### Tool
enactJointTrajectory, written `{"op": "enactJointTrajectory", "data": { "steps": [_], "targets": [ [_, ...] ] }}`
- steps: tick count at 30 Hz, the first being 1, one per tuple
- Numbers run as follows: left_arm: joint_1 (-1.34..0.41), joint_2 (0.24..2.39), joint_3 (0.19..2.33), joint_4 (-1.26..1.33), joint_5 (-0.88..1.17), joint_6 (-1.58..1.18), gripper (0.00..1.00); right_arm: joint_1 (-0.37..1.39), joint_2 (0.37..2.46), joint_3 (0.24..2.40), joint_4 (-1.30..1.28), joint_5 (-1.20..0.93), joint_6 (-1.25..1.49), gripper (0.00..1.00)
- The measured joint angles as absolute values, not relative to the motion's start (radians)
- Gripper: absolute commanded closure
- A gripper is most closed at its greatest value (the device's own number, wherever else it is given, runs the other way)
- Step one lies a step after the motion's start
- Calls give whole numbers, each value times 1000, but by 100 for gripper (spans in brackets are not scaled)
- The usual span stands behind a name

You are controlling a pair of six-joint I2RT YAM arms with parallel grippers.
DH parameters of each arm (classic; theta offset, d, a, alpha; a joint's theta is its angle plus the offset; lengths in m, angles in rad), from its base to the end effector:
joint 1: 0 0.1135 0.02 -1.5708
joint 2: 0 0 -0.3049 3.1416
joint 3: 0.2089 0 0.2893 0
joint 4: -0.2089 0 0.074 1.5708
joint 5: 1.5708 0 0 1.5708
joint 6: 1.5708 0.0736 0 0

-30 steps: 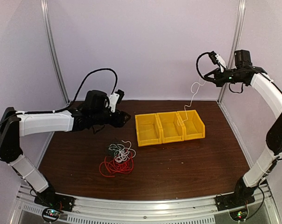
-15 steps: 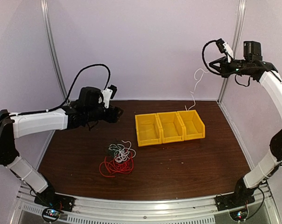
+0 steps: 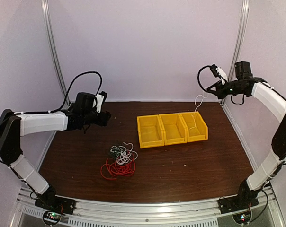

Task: Untangle the cables
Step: Place the untangled cable in the bin.

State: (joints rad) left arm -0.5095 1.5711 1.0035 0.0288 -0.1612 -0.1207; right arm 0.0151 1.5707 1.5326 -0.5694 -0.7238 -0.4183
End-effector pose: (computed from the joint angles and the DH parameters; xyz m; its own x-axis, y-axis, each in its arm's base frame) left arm 0.3697 -0.1930 0.2416 -0.4882 0.1366 -0.8620 0.3046 0.9522 -0.0216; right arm 0.4103 0.0549 0.3939 -0.2961 -0.3089 -0.9038 -0.7390 0.6736 0.0119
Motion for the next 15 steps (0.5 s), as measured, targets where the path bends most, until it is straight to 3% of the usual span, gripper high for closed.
{"op": "enactJointTrajectory", "data": {
  "steps": [15],
  "targets": [
    [-503,1531,954,102,-151,-130,32,110,1764,1440,-596,-628,-392,100]
  ]
}}
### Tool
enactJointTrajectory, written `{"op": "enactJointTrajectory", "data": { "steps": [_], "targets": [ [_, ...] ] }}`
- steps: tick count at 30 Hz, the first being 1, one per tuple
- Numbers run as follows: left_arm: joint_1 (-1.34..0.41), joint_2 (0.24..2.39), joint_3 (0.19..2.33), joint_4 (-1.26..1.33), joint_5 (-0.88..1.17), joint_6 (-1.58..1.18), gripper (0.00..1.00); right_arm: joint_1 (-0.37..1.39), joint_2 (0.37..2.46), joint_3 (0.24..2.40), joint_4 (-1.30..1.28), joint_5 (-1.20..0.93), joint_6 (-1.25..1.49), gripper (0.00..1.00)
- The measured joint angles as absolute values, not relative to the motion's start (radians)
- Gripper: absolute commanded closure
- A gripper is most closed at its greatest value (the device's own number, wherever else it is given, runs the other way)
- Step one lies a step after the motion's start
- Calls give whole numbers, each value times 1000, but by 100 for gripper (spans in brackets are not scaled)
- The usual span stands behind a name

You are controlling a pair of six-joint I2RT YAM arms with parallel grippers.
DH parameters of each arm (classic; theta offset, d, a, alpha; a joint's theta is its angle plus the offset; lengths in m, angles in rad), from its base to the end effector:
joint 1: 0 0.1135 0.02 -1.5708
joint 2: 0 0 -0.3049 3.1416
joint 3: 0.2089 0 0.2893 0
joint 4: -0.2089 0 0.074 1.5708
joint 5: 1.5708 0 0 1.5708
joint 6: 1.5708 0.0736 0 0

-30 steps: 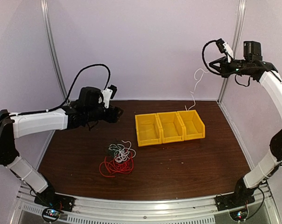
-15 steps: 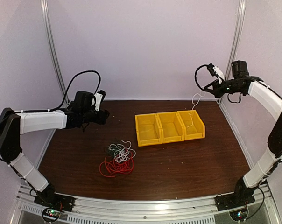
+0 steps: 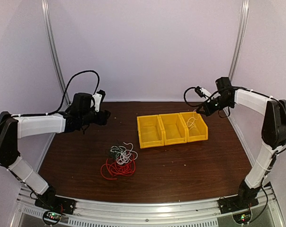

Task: Untangle the cables
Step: Place the untangled cable in the bin.

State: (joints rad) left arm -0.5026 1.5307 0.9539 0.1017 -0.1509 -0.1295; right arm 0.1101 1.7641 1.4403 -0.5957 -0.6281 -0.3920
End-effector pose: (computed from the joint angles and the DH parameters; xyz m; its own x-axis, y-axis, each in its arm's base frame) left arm 0.3631 -0.1870 0.2470 -0.4439 0.0983 -0.8907 0.3043 0.9514 -0.0466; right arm 0.4395 0.0921 0.2733 -0.5613 -0.3730 -0.7388 -0.7114 0.6737 0.2003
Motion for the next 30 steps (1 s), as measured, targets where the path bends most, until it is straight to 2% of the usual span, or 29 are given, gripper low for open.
{"op": "enactJointTrajectory", "data": {
  "steps": [11,21,22,25,28,30],
  "targets": [
    [-503,1531,954,104,-124,-137,32,186,1908,1454,-620,-477,-359,100],
    [-503,1579,980,78,-46,-157,30,230,1932,1456,-620,-376,-360,98],
    [-503,1583,984,70,-38,-160,30,231,1932,1457,-624,-369,-360,95],
    [-503,1590,1000,50,-17,-165,30,231,1928,1458,-630,-348,-367,75],
    [-503,1590,1017,31,11,-168,30,230,1915,1458,-640,-334,-369,60],
    [-503,1590,1024,24,29,-170,30,230,1892,1458,-646,-334,-371,54]
  ]
}}
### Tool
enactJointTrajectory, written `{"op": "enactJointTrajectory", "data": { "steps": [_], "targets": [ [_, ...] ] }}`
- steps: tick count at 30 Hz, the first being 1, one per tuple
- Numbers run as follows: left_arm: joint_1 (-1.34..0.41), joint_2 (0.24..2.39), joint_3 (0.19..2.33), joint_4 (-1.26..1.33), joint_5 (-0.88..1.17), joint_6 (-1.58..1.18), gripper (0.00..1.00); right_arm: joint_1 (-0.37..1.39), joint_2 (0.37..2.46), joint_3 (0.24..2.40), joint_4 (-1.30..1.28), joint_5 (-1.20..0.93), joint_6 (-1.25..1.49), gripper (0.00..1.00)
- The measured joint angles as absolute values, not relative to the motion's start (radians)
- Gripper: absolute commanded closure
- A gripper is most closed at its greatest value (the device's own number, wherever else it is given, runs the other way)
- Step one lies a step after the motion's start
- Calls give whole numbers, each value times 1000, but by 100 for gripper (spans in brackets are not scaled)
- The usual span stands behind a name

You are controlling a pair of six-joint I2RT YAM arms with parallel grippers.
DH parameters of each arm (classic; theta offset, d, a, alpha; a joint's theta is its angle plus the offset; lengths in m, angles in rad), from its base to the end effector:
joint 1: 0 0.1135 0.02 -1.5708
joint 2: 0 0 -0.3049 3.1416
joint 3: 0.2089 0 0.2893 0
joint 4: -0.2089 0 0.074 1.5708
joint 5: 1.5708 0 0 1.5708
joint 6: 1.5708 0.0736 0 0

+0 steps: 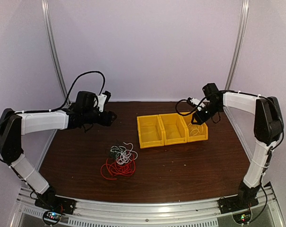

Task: Untangle the cables
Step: Place the untangled cable in the bin, then move the tangled cables at the corner of the board.

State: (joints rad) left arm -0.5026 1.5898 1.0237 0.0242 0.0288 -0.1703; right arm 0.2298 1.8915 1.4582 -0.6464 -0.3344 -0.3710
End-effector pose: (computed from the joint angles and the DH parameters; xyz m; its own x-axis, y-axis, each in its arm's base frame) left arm 0.3699 -0.2057 0.2411 -0.5307 0.0984 -0.8418 0.4193 0.8937 -0.1598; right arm 0.4481 0.1296 0.2119 -0.6676 -0.5079 -0.5444 -0.6523 0.7515 0.0987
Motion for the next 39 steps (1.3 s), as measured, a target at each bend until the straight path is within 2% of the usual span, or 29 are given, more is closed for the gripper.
{"op": "enactJointTrajectory", "data": {
  "steps": [7,14,21,24,28,33,39],
  "targets": [
    [-503,1544,1026,-34,88,-189,30,231,1747,1477,-666,-336,-373,50],
    [-503,1436,1002,-57,123,-238,32,258,1665,1507,-679,-345,-420,51],
    [-503,1396,912,-80,235,-297,36,434,1657,1507,-670,-445,-469,56],
    [-503,1370,837,-81,279,-328,41,521,1669,1507,-643,-492,-476,59],
    [-503,1341,742,-60,307,-379,42,635,1730,1525,-597,-532,-485,60],
    [-503,1349,681,-18,295,-430,33,741,1847,1573,-562,-566,-491,65],
    [-503,1581,775,36,284,-456,35,840,1943,1602,-557,-599,-487,67]
  ]
}}
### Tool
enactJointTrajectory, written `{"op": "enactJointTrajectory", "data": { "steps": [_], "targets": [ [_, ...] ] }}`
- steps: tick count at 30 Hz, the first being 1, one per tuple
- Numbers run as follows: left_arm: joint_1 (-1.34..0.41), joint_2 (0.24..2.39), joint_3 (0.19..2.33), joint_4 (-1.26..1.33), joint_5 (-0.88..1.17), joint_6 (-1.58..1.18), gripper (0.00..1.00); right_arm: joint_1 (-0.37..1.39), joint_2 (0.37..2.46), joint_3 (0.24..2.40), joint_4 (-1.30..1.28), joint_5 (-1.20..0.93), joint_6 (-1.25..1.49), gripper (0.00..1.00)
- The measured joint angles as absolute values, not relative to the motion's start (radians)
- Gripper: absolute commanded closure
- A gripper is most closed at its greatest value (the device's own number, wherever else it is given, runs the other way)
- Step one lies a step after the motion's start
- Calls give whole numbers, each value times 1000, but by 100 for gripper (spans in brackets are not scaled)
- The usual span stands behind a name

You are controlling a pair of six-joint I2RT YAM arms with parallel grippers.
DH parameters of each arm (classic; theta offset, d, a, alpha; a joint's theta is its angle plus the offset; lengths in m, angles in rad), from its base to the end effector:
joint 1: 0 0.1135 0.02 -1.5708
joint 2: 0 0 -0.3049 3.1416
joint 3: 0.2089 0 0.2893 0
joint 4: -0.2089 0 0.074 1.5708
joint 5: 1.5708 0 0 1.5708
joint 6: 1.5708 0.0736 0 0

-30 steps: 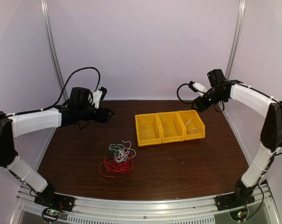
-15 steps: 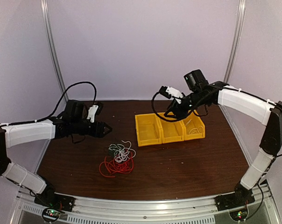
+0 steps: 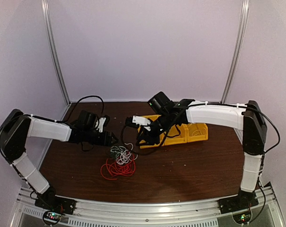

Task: Untangle the cables
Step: Move the tangled cables at the corner of the board.

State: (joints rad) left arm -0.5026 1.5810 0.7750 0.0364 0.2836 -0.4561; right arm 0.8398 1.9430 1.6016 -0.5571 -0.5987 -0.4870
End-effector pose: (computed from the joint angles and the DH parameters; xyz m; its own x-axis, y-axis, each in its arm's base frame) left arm 0.3110 -0.1945 0.1551 -0.8287 -0.0270 -0.5590 0.3047 0.8160 -0.4911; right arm 0.3040 0.4011 0.2538 -0.0641 -0.6506 -0.7567 -0.9950 -0.0161 0.0982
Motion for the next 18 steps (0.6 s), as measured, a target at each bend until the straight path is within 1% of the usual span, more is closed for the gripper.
{"op": "enactJointTrajectory", "data": {
  "steps": [3,5,8,13,16,18],
  "targets": [
    [-501,1704,850,67,295,-459,37,863,1930,1568,-551,-599,-488,67],
    [-501,1738,862,95,323,-459,38,865,1894,1519,-544,-591,-490,67],
    [-501,1739,843,131,381,-459,39,864,1819,1441,-544,-556,-499,66],
    [-529,1725,746,187,451,-463,48,862,1758,1412,-542,-501,-519,66],
    [-595,1711,701,192,461,-466,52,862,1758,1408,-540,-485,-521,66],
    [-648,1691,685,197,461,-463,52,862,1761,1407,-540,-480,-521,66]
  ]
}}
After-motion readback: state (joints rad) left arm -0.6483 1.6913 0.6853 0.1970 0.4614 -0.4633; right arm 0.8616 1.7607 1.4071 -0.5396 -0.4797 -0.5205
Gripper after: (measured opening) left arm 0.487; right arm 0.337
